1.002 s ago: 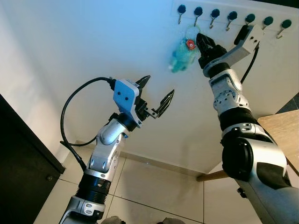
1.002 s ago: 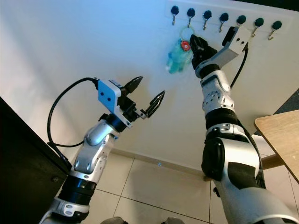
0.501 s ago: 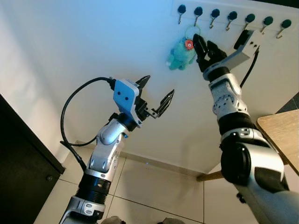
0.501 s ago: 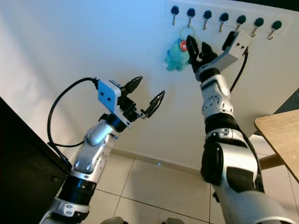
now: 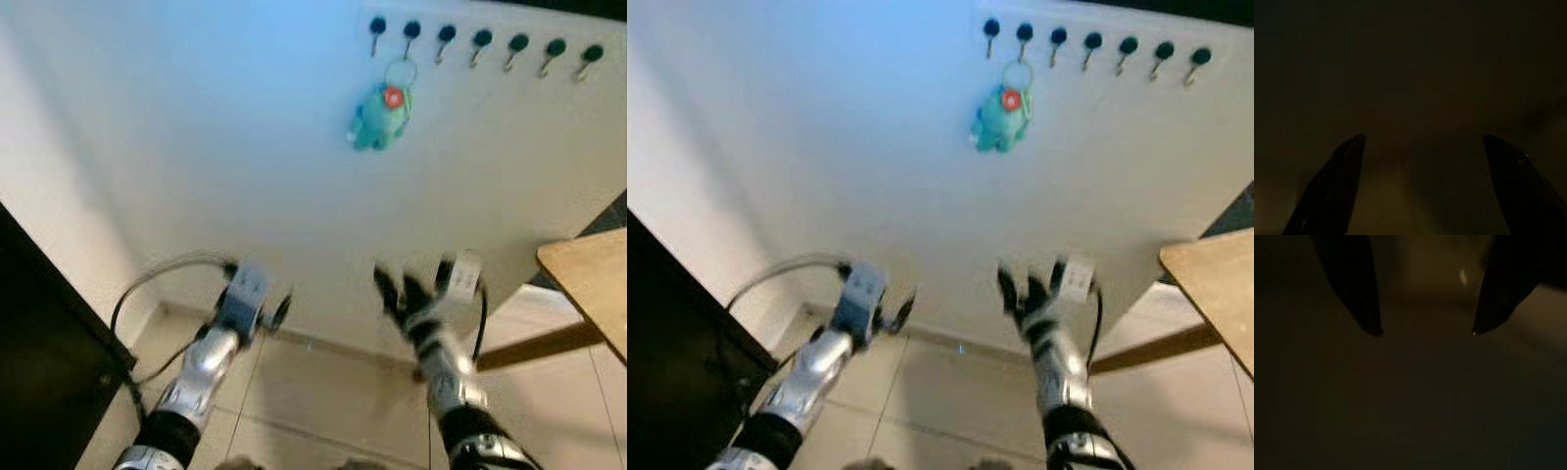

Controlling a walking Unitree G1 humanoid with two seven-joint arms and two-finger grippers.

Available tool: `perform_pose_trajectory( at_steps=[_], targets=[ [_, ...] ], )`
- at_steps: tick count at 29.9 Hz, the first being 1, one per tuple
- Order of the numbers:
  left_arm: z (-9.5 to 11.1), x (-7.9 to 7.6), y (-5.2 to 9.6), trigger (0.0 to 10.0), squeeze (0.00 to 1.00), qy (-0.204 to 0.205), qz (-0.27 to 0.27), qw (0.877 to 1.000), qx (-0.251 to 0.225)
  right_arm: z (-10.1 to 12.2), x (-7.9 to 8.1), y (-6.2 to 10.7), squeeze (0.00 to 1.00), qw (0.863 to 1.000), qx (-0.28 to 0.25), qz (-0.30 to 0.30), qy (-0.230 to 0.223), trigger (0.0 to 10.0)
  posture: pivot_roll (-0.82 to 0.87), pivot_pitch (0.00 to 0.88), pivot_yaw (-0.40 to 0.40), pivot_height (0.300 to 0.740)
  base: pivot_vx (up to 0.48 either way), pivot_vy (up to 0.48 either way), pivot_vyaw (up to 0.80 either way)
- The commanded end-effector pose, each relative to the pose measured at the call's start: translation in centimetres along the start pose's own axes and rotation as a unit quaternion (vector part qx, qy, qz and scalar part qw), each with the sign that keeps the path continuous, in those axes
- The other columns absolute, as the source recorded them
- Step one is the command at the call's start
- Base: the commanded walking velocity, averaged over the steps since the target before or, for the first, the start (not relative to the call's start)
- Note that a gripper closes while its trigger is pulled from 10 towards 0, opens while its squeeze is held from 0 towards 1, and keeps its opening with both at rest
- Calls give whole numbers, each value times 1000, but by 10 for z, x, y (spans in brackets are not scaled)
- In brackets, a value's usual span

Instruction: Hang keys on a hook

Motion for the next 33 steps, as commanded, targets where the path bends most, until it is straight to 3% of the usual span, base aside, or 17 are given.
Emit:
perform_pose_trajectory(
  at_steps=[1, 2, 4, 6, 12, 14, 23, 33],
  targets=[
    [-18, 7, 2, 10000, 0, -7, 16, 999, 41, -10, -4, 3, 0, 999, 26, -10, 27, 10000, 50, 45, -13, 740, 0, 0, 0],
    [-18, 7, 2, 10000, 0, -7, 16, 999, 41, -10, -4, 3, 0, 999, 26, -10, 27, 10000, 50, 45, -13, 740, 0, 0, 0],
    [-54, 17, 12, 10000, 0, 28, 59, 993, 103, -48, -13, 21, 0, 993, 105, -36, 47, 10000, 48, 42, -11, 740, 0, 0, 0],
    [-64, 20, 15, 10000, 0, 46, 72, 989, 118, -60, -16, 29, 0, 989, 131, -46, 54, 10000, 48, 42, -11, 740, 0, 0, 0],
    [-78, 21, 21, 10000, 0, 72, 86, 985, 131, -81, -31, 48, 0, 980, 173, -92, 43, 10000, 51, 28, -29, 740, 0, 0, 0],
    [-82, 23, 22, 10000, 0, 85, 95, 982, 139, -95, -35, 59, 0, 972, 203, -96, 65, 10000, 54, 31, -31, 740, 0, 0, 0],
    [-94, 29, 29, 10000, 0, 82, 101, 978, 162, -115, -40, 77, 0, 957, 254, -100, 96, 10000, 63, 25, -52, 740, 0, 0, 0],
    [-102, 32, 36, 10000, 0, 99, 106, 977, 153, -122, -35, 82, 0, 956, 262, -84, 100, 10000, 68, 16, -39, 740, 0, 0, -800]
  ],
)
Point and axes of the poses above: a point about 5 cm out from each wrist's last joint towards the gripper, its own y axis pointing back from the gripper into the wrist, its own z axis along the axis of the wrist's last joint, x = y × z, the point moved 4 cm from there along -y, pointing out of the wrist towards the gripper, and after that the axes turned 14 degrees about y, right-handed, at the moved point
